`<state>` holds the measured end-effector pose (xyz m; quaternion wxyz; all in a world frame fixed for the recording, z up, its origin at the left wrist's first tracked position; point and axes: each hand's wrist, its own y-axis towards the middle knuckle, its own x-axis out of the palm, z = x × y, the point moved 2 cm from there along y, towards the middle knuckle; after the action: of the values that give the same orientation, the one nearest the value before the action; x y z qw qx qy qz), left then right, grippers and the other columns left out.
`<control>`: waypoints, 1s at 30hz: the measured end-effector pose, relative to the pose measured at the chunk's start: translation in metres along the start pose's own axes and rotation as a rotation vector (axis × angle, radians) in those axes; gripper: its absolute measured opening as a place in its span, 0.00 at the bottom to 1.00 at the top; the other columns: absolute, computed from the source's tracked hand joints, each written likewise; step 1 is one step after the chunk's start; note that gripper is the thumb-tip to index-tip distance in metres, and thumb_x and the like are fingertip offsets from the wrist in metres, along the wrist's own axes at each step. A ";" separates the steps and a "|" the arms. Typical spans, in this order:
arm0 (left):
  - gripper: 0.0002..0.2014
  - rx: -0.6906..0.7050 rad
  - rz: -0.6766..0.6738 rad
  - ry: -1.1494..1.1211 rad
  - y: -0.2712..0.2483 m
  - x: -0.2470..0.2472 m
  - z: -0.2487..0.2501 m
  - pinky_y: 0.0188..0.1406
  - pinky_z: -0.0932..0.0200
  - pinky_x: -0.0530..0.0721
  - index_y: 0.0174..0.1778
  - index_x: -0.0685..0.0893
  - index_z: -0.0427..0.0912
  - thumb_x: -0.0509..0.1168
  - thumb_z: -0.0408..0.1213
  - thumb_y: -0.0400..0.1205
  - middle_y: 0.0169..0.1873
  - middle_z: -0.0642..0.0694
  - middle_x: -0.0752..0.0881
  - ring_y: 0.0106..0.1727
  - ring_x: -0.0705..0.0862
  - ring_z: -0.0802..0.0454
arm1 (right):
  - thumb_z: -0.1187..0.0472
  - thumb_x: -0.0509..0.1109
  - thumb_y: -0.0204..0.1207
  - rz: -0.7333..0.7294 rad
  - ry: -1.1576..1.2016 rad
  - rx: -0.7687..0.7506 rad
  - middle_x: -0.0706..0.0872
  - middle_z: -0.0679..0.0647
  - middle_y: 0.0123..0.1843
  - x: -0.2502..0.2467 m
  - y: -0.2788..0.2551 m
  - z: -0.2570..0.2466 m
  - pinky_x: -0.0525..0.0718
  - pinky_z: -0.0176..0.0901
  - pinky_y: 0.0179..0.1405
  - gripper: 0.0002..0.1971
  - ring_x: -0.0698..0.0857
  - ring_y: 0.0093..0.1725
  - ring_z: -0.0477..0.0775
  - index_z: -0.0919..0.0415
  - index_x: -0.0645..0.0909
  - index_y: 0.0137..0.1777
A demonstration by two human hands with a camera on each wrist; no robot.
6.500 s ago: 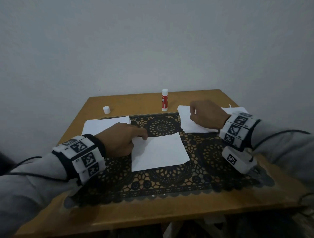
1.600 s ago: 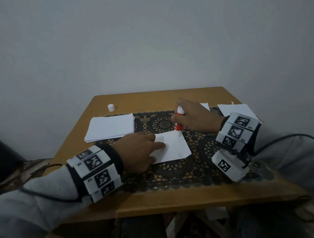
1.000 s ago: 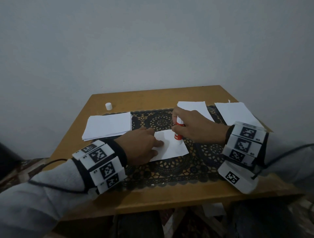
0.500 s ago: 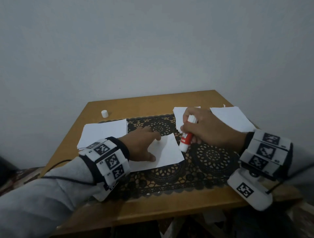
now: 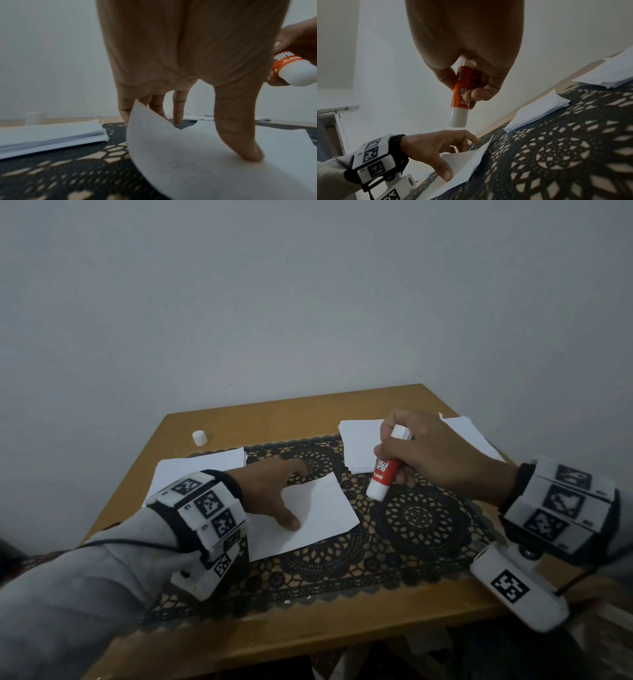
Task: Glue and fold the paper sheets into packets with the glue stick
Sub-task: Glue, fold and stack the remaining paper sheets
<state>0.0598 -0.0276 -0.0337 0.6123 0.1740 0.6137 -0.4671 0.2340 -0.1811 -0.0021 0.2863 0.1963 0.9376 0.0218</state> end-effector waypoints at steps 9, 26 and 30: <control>0.24 0.114 0.124 -0.142 -0.006 -0.002 -0.010 0.44 0.62 0.79 0.62 0.76 0.53 0.75 0.33 0.73 0.53 0.52 0.80 0.50 0.79 0.57 | 0.63 0.70 0.79 -0.014 0.009 0.014 0.87 0.55 0.32 0.005 0.002 -0.001 0.82 0.40 0.24 0.05 0.82 0.24 0.48 0.57 0.75 0.45; 0.26 -0.089 0.109 -0.233 -0.021 0.012 -0.014 0.51 0.62 0.75 0.69 0.72 0.53 0.72 0.40 0.76 0.62 0.50 0.74 0.56 0.75 0.50 | 0.59 0.74 0.78 -0.082 -0.165 -0.156 0.89 0.53 0.43 0.036 0.031 -0.011 0.85 0.32 0.34 0.08 0.89 0.35 0.48 0.60 0.82 0.53; 0.26 -0.104 0.096 -0.146 -0.021 0.015 -0.012 0.49 0.62 0.72 0.69 0.72 0.52 0.73 0.45 0.76 0.63 0.48 0.76 0.54 0.74 0.52 | 0.58 0.75 0.76 -0.118 -0.287 -0.172 0.85 0.50 0.45 0.053 0.046 -0.011 0.74 0.27 0.31 0.08 0.83 0.37 0.45 0.59 0.85 0.52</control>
<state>0.0331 -0.0345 -0.0419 0.6851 0.1369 0.5819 -0.4162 0.2041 -0.1176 -0.0136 0.4336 0.1168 0.8917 0.0570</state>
